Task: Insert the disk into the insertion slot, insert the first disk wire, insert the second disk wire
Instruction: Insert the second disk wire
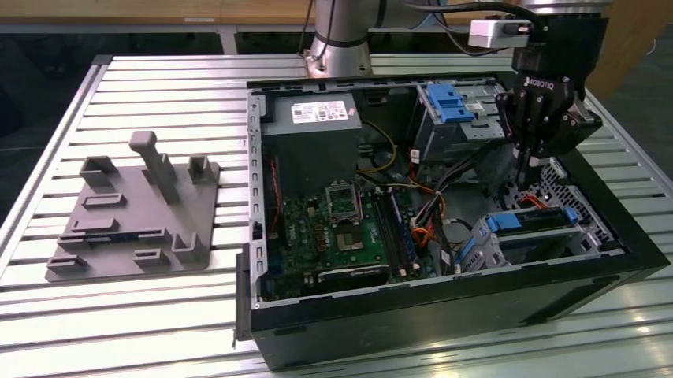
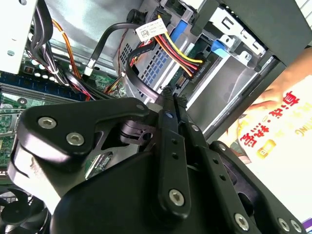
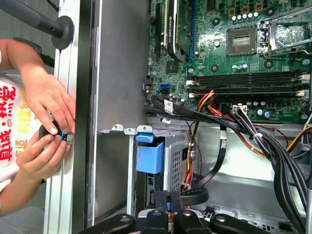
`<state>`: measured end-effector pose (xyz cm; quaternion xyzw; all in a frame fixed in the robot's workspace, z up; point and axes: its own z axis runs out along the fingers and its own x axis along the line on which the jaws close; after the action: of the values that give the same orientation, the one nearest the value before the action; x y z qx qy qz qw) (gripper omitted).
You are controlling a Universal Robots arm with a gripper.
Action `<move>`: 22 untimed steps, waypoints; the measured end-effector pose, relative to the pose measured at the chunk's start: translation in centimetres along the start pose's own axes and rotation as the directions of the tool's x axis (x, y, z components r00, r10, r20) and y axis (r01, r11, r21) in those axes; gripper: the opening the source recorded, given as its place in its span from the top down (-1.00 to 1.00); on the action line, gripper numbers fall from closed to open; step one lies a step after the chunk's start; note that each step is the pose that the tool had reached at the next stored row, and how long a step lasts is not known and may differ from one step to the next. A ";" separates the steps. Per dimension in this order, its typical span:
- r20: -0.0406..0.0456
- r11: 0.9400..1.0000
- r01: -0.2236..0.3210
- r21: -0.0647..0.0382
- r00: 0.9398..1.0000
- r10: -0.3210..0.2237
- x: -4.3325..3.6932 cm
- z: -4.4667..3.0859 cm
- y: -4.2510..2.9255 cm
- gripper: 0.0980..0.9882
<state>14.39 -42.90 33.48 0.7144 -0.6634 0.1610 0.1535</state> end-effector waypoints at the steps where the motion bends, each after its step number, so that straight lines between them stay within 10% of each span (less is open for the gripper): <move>1: 0.000 1.000 0.000 0.000 1.000 0.000 0.00 0.00 0.00 0.89; 6: 0.000 1.000 0.001 -0.002 1.000 -0.001 0.02 0.01 -0.09 0.89; 13: 0.008 0.996 0.040 -0.083 0.999 -0.040 0.12 0.05 -1.55 0.89; 22: 0.065 0.996 0.043 -0.077 0.997 -0.038 0.96 0.46 -1.56 0.89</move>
<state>16.02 -43.84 33.47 0.7258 -0.6592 0.1090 0.1637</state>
